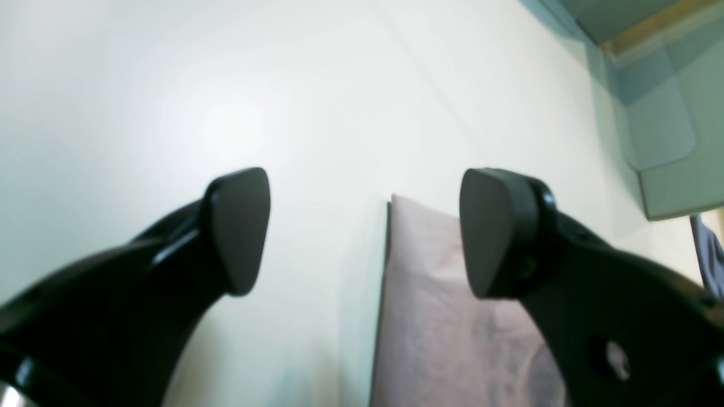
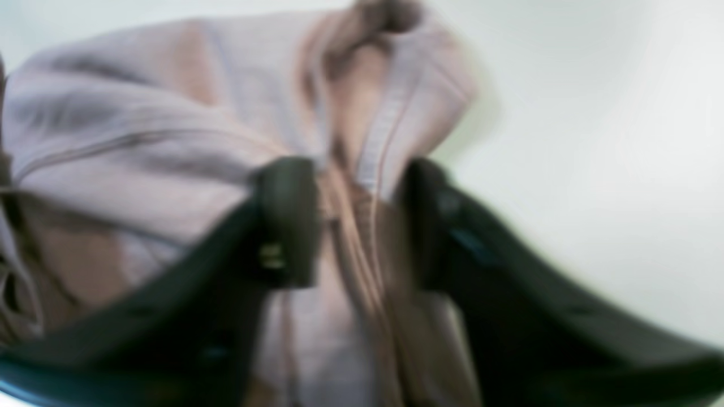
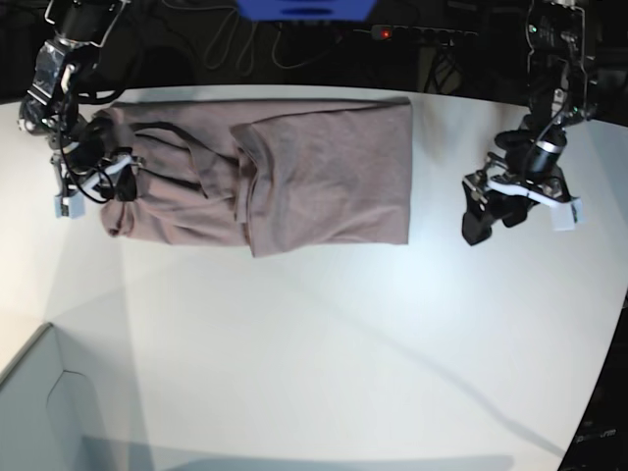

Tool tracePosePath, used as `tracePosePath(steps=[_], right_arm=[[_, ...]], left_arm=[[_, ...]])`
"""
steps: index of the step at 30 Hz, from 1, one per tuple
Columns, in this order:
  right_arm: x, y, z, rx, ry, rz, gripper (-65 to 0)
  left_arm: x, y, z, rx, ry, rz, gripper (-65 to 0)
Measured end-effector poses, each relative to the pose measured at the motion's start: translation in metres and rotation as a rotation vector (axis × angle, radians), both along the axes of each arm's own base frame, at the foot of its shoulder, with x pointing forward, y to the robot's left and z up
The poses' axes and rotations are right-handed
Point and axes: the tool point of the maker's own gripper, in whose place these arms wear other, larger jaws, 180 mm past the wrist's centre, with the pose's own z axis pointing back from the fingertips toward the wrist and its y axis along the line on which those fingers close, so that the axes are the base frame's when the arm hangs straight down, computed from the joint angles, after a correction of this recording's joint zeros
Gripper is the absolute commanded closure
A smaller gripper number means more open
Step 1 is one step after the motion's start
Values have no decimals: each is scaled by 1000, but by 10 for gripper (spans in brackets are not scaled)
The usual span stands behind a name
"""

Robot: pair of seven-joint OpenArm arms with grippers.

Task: Layout the t-shirt on the table in an organized manner, then fold the t-shirt properly
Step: 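Grasp the strip end with the right gripper and fold it over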

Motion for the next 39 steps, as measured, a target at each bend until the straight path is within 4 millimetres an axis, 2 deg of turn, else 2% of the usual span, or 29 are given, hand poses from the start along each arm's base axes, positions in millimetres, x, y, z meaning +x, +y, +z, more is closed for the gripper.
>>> tracePosePath(steps=[3,12,17,20,23,28,33,36,39], right_arm=[[3,11,-1,11,1,29,-3],[2,10,6,-45,22,70,0],[-3,19,34,-112,-35,99,0],[5,31,56,-122,-103,108,0],[11,49,74,-133,-161,152,0],[7,88,87,-136,-191,268,0],[5,126,99,-126,-230,379,0],[0,164,106,-110,-250,493,0],[5,197,124,-67,-320,560,0]], left_arm=[[-7,3,-16,-5,47,12,-500],[-22,12,-49,-10,140,40,-500],[-31,11,-68,-29,185,65,-500],[-37,4,-78,-55,212,75,-500],[-35,-3,-78,-71,206,77,-500],[-25,-32,-77,-92,199,5,-500],[-26,-45,-79,-98,200,-25,-500],[-21,-46,-83,-105,199,-25,-500],[-20,-46,-87,-114,193,-23,-500]])
